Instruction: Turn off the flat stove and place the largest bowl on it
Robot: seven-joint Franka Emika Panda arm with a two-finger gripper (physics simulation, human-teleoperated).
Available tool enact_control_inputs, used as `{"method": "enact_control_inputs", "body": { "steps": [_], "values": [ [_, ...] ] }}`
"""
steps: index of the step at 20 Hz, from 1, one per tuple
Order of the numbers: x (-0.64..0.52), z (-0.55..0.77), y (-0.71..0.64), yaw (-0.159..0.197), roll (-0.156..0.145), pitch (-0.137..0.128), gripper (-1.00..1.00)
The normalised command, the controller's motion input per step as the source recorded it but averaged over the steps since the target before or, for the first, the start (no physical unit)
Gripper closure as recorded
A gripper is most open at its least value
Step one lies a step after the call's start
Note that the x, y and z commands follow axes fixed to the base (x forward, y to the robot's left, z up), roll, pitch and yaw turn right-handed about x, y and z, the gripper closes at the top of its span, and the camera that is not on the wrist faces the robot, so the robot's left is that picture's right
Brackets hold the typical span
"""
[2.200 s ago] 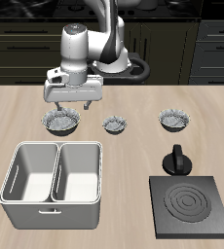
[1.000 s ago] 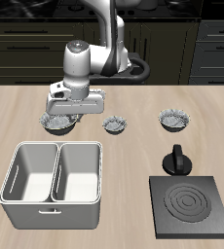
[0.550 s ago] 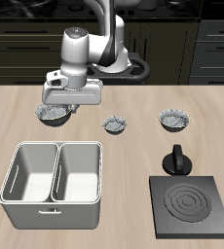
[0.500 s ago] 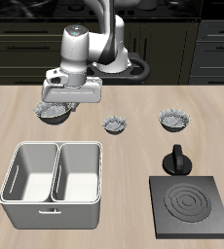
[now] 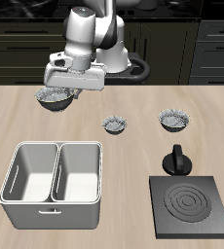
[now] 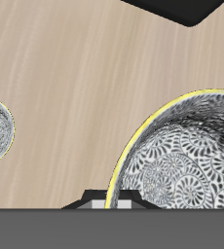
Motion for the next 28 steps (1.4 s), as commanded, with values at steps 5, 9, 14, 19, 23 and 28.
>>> {"method": "enact_control_inputs", "body": {
  "steps": [5, 9, 14, 19, 23, 28],
  "values": [
    [0.16, 0.32, 0.24, -0.019, 0.001, -0.021, 1.0],
    [0.22, 0.13, 0.29, 0.009, 0.016, -0.001, 1.0],
    [0.3, 0.17, 0.41, -0.001, 0.007, 0.004, 1.0],
    [0.17, 0.16, 0.48, 0.0, 0.033, -0.006, 1.0],
    [0.23, 0.08, 0.48, -0.001, 0.02, 0.016, 1.0],
    [0.18, 0.06, 0.5, -0.01, 0.015, 0.01, 1.0]
  ]
}}
